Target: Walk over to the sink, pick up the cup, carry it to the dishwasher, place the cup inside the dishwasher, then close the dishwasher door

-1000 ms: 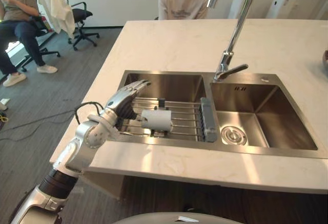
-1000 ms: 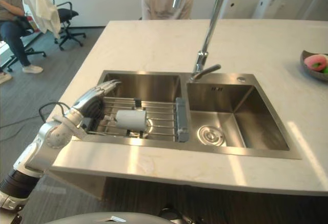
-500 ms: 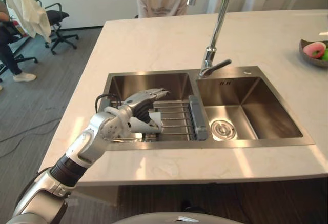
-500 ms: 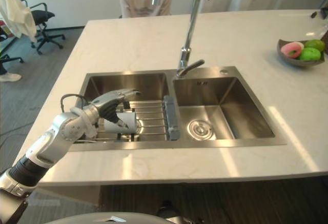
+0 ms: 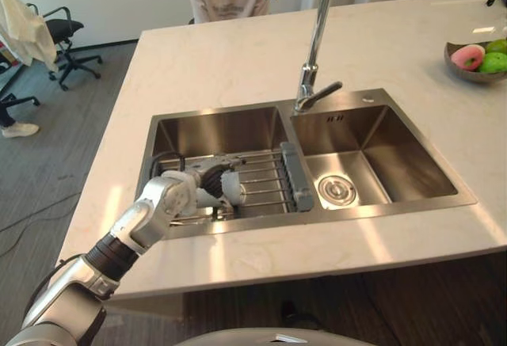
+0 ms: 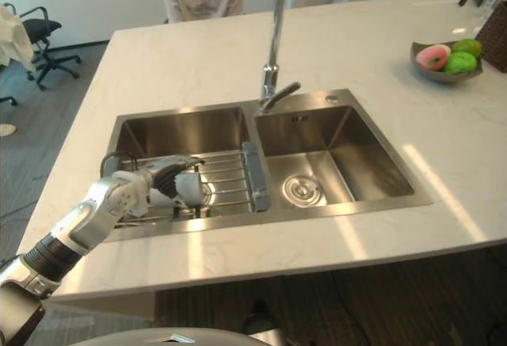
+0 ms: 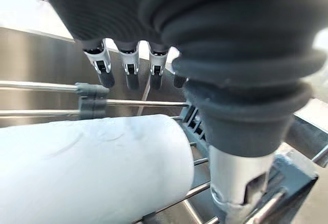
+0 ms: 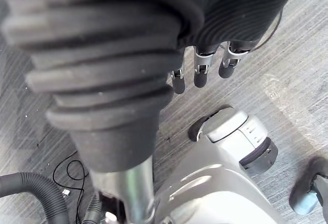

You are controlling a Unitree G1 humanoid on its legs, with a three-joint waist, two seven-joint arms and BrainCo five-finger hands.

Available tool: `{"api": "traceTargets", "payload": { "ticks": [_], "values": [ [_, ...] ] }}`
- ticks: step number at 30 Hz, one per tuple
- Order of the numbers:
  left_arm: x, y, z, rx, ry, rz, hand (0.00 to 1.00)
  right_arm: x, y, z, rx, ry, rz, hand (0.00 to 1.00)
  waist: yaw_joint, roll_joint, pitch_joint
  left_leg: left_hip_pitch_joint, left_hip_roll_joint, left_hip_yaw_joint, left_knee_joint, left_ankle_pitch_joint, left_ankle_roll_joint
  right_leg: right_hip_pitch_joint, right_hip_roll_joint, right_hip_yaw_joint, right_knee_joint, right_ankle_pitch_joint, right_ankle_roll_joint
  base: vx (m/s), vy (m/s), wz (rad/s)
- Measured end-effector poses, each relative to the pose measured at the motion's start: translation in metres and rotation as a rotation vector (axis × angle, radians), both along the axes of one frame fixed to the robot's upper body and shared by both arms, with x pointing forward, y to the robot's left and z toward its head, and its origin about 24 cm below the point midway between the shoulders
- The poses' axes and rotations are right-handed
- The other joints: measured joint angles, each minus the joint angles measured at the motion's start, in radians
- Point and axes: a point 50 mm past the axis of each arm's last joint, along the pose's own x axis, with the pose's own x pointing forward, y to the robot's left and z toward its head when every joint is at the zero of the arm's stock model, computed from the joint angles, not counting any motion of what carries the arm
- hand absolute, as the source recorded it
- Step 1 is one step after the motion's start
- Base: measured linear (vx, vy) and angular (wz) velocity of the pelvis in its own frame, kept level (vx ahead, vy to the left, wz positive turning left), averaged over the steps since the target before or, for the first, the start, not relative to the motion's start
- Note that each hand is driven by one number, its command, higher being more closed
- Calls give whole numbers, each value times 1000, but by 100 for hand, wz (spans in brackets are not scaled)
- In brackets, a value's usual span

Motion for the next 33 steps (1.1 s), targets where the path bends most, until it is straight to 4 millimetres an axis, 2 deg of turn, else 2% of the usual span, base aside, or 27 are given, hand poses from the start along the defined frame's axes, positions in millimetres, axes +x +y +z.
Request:
{"api": "traceTargets", "payload": {
  "ticks": [9, 15, 28, 29, 33],
  "values": [
    [-3, 21, -34, 51, 47, 109, 0, 1, 1, 0, -2, -1, 18, 0, -17, 1, 2, 1, 0, 4, 0, -9, -2, 0, 1, -1, -8, 0, 1, -4, -6, -1],
    [-4, 27, -42, 80, 44, 139, 0, 3, 3, 0, 0, 1, 40, 0, -18, 1, 3, 10, 0, 3, 0, -11, -1, 5, 0, -5, -12, 0, 1, -6, -4, 0],
    [-7, 23, -53, 88, 46, 156, 0, 3, 4, -1, 2, 4, 54, 0, -27, -3, 5, 15, 1, 1, 0, -12, -2, 20, -1, -15, -20, -4, 4, -35, -23, 1],
    [-7, 23, -53, 91, 44, 152, 100, 3, 4, -1, 2, 5, 55, 0, -28, -3, 5, 15, 1, 1, 0, -12, -2, 20, -1, -15, -21, -4, 4, 0, 0, 0],
    [-6, 21, -51, 143, 63, 125, 100, 3, 4, -1, 1, 6, 57, 0, -30, -3, 5, 15, 1, 1, 0, -13, -3, 24, -1, -17, -24, -3, 5, -15, -13, 0]
  ]
}}
